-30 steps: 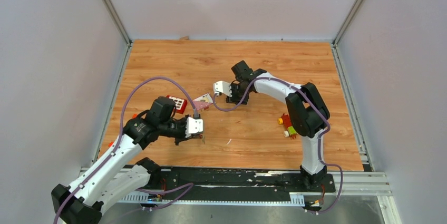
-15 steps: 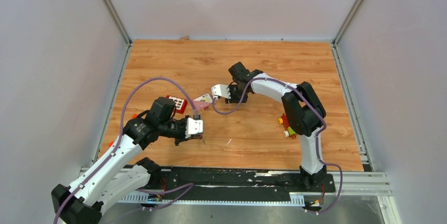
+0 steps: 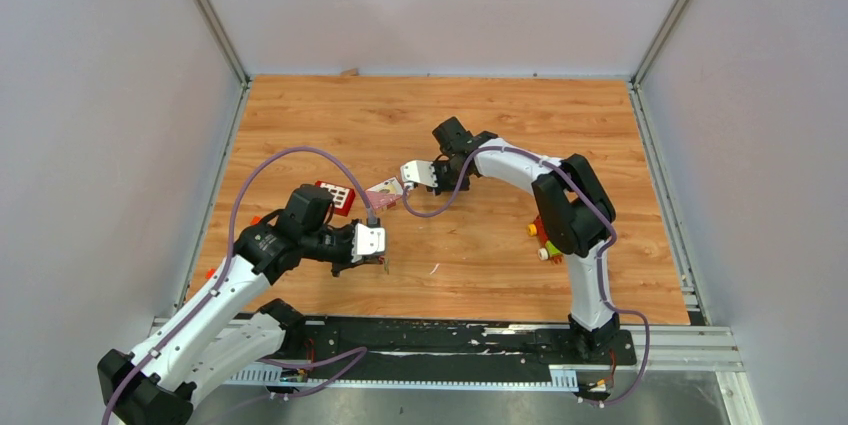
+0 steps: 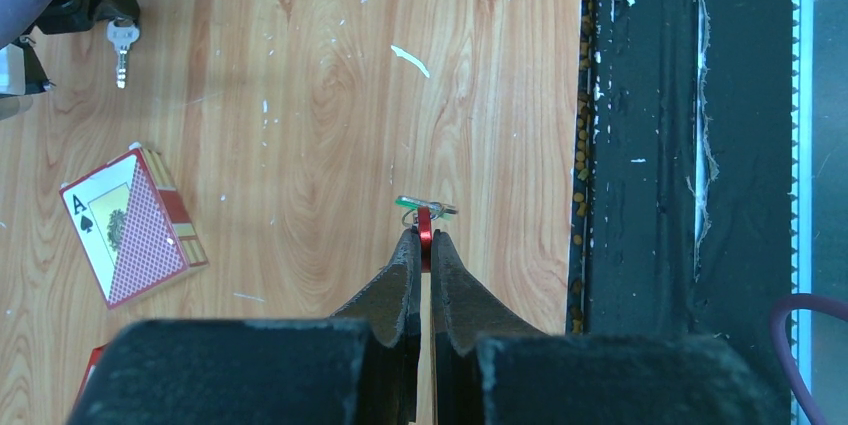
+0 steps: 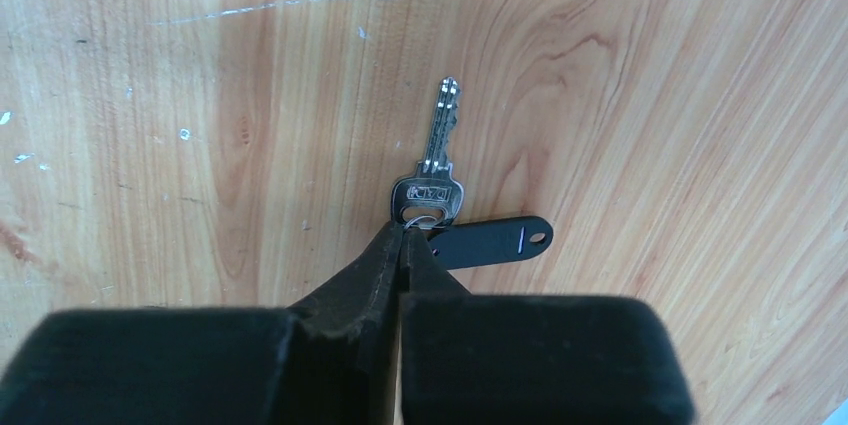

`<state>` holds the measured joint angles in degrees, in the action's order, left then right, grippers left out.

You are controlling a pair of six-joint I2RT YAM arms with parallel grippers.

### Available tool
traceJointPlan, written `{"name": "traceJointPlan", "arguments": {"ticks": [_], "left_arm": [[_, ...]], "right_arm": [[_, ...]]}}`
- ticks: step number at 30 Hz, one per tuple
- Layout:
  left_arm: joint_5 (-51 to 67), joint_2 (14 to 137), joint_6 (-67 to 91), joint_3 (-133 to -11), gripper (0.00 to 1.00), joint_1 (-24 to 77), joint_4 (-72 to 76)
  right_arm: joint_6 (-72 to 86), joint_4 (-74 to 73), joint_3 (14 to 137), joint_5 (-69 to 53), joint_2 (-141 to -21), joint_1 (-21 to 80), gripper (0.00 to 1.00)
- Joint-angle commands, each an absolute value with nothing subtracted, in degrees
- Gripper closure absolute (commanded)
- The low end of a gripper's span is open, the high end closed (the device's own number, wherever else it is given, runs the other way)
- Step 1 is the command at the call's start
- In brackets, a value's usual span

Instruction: Put the keys on the keyring

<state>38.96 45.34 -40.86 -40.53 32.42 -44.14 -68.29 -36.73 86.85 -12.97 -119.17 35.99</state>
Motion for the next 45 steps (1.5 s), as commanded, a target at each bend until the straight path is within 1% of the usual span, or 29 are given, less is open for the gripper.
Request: {"name": "traceJointPlan", "arguments": {"ticks": [1,9,14,19,22,24,30,34,38,45], "left_arm": [[40.2,44.7,-41.9,-40.3,1.0,32.2,-43.8],[40.2,44.4,-42.2,-40.4,1.0,32.2,-43.9],[40.3,44.5,-42.8,-40.3,1.0,32.2,-43.7],[41.1,45.2,-43.1,-40.5,1.0,32.2,-43.3],[41.4,45.6,-43.1,-40.8,1.0,32.2,-43.0],[41.4,45.7,-43.1,-41.0,1.0,32.1,-43.1],[40.9,44.5,-42.7,-40.6,1.0,32.2,-43.1],[40.5,43.5,-42.7,-40.3,1.0,32.2,-43.4],[40.1,43.0,-42.6,-40.2,1.0,32.1,-44.0],[39.8,42.8,-42.4,-40.2,1.0,32.1,-43.9]], "right_arm": [[-68.5,-38.0,87.6,-15.4,-117.4,36.3,1.0],[-62.6,-41.0,84.5,-19.0,-113.0,36.1,1.0],[-56.1,-44.2,81.3,-26.3,-108.6,35.1,1.0],[-50.0,-46.1,78.7,-34.2,-107.1,34.1,1.0],[-48.2,-45.7,78.1,-35.3,-107.3,33.8,0.99],[-47.5,-44.0,77.8,-32.9,-107.0,33.9,0.93],[-49.2,-39.2,78.8,-26.0,-107.0,33.8,0.64],[-52.2,-37.9,80.8,-21.4,-109.1,33.9,0.5],[-55.5,-37.8,82.9,-17.8,-111.9,34.1,0.46],[-62.1,-38.9,85.4,-15.6,-114.9,34.8,0.48]]}}
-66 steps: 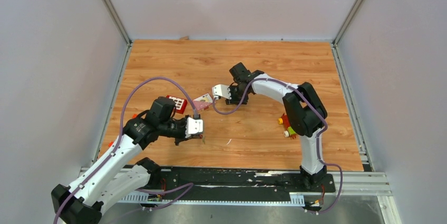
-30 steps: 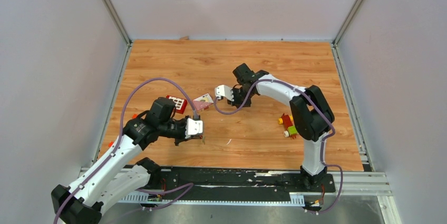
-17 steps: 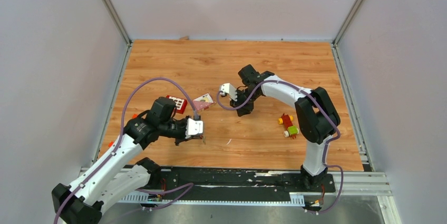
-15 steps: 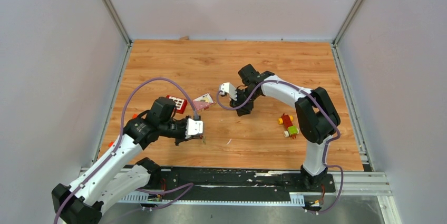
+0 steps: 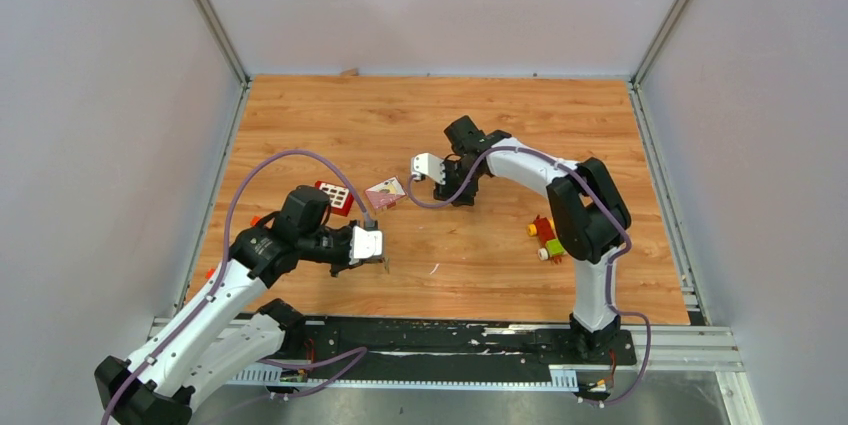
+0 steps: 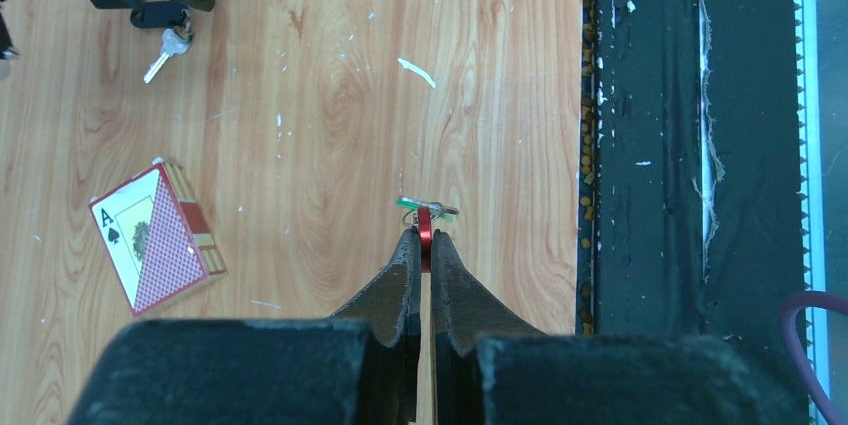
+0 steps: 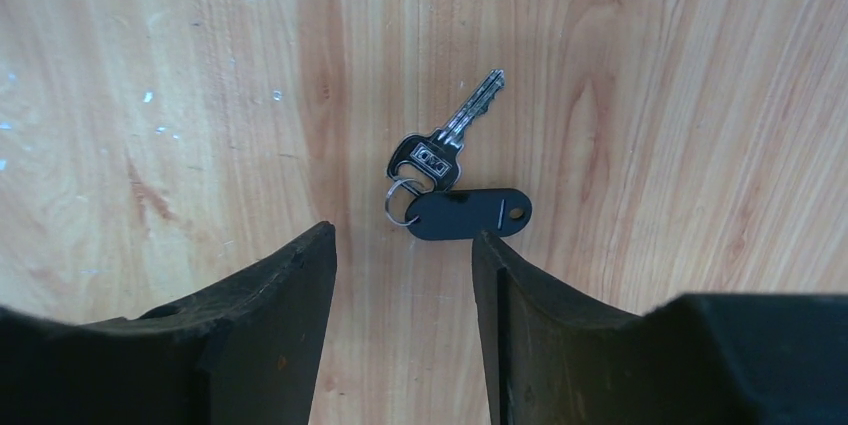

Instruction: Put the keys on the keyring

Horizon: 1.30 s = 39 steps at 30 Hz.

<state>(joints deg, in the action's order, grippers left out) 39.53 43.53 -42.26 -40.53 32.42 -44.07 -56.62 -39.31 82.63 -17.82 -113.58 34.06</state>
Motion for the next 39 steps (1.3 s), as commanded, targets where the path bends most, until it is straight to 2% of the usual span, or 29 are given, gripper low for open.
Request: {"name": "traceJointPlan", "arguments": {"ticks": [1,14,28,35,39], "left_arm": [[39.8,42.8,-42.4,-40.2,1.0,32.2,-43.9],[39.6,42.6,-42.3,-40.0,1.0,32.2,-44.0],[39.4,42.5,-42.4,-39.6,1.0,32.2,-43.9],[39.4,42.5,-42.3,-39.6,1.0,32.2,-43.9],[39.4,42.4,-42.4,-39.6,1.0,32.2,-44.0]], "right_arm": [[-62.8,-38.7,85.4,-15.2,-115.1,34.9,0.48],[-67.3,-37.7,86.6,-12.1,-117.7,36.4,0.56],[-68.7,-38.9,87.9,-11.5,-118.7,36.4,0.91],[-68.1,-40.1,88.2,-12.8,-116.8,36.4,0.99],[-66.6,-42.0,87.5,-15.2,-115.2,36.3,1.0]]}}
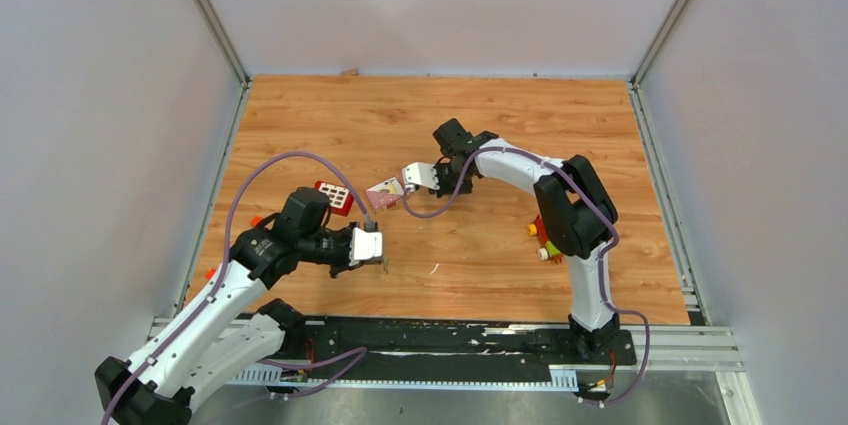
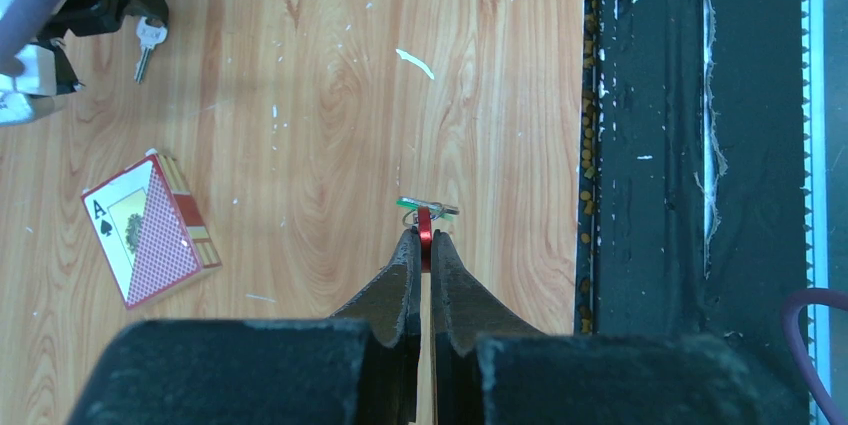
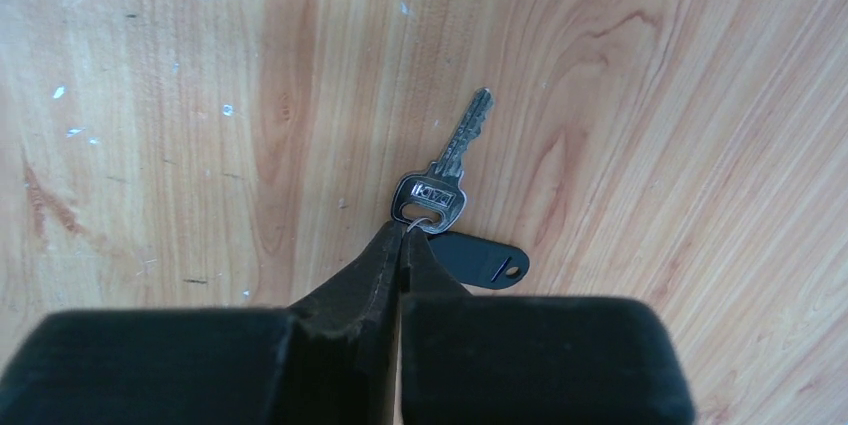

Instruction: Put the keys on the keyring

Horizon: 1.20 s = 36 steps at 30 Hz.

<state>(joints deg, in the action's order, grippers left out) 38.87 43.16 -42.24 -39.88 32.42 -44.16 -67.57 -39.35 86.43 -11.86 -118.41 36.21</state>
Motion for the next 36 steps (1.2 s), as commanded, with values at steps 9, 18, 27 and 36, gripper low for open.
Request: {"name": "traceJointPlan", "arguments": {"ticks": [9,18,27,36], "left_arm": [[39.7,42.3,-42.9,-39.7,1.0,32.1,-44.1],[40.7,42.5,-43.2,-39.8,1.0,32.1,-43.5],[40.6,42.0,-43.0,-39.6,1.0,32.1,-43.8],[40.5,42.3,-43.0,-39.3,1.0,32.2,-43.4]], "right_arm": [[-61.5,-45.2,79.4,-26.3,-107.3,34.6,1.0],[-57.8,-42.4,72.5,-29.3,-102.8,34.1,1.0],[-55.2,-39.0,72.2,-26.6,-104.9,34.1,0.93],[-54.5,-37.3,72.5,-23.1,-105.6,34.1,0.9]]}}
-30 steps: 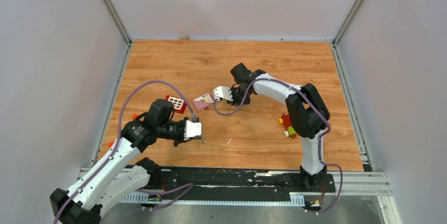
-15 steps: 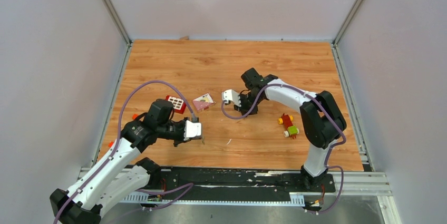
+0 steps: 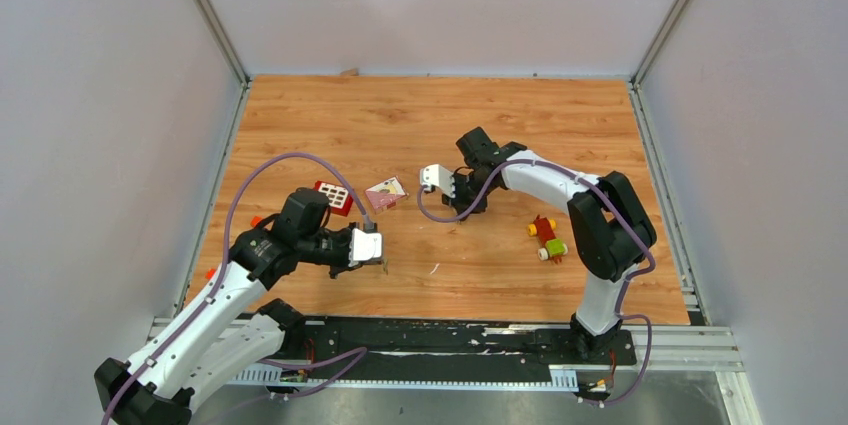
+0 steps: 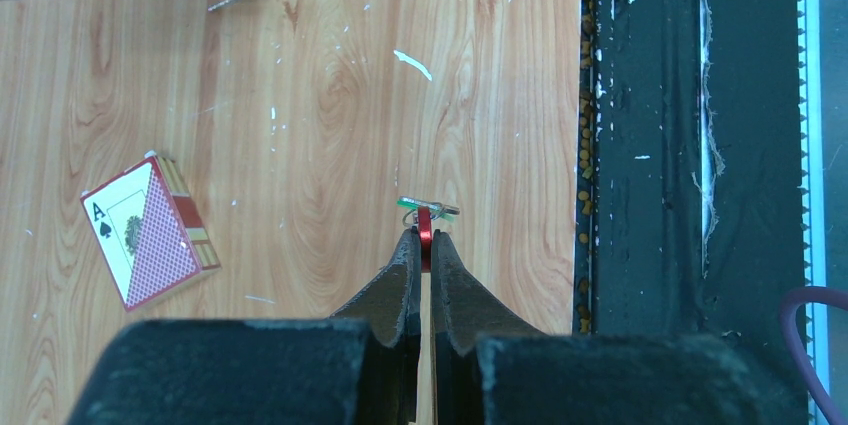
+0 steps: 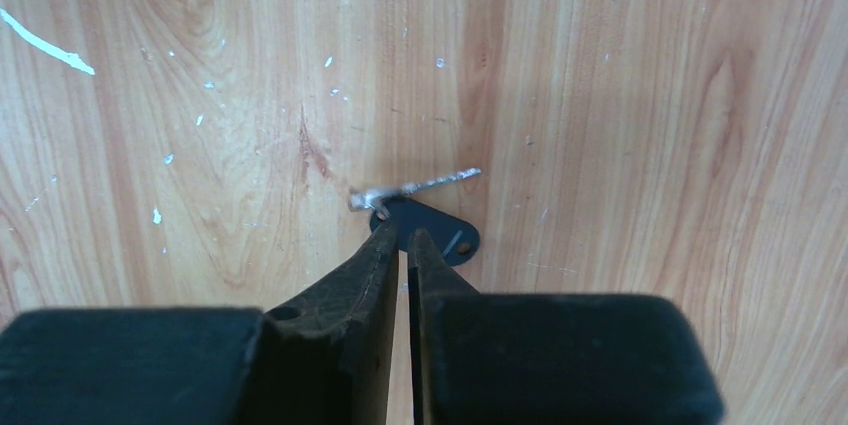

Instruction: Put the keys on the keyring

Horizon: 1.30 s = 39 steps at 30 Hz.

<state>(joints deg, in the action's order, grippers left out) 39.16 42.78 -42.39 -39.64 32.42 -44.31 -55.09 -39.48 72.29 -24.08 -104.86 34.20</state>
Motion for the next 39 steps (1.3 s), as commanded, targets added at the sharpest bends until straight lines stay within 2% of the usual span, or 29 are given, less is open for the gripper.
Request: {"name": "traceJointPlan", "arguments": {"ticks": [1,5,11,14,39], "left_arm": [[40.5,42.3,-43.0,-39.3,1.0,32.2,-43.4],[40.4,42.0,-43.0,-39.3,1.0,32.2,-43.6],[40.2,41.9,-43.1,-39.0,1.0,32.2,-43.4],[40.1,41.9,-43.1,-39.1,1.0,32.2,-43.5],[38.4,38.9,-46.5,-37.9,1.0,32.2,-46.9]], "right_arm": [[-54.6,-37.4,72.6,-23.0,-105.7,34.2,0.89],[-55.9,-38.2,71.9,-23.7,-105.3,34.0,0.84],[-58.3,-40.0,71.4,-27.6,-104.1,33.9,0.69],[-57.9,-39.9,71.9,-29.8,-104.6,34.1,0.65],[-68.4,-34.8,70.5,-19.3,-107.6,40.5,0.62]]}}
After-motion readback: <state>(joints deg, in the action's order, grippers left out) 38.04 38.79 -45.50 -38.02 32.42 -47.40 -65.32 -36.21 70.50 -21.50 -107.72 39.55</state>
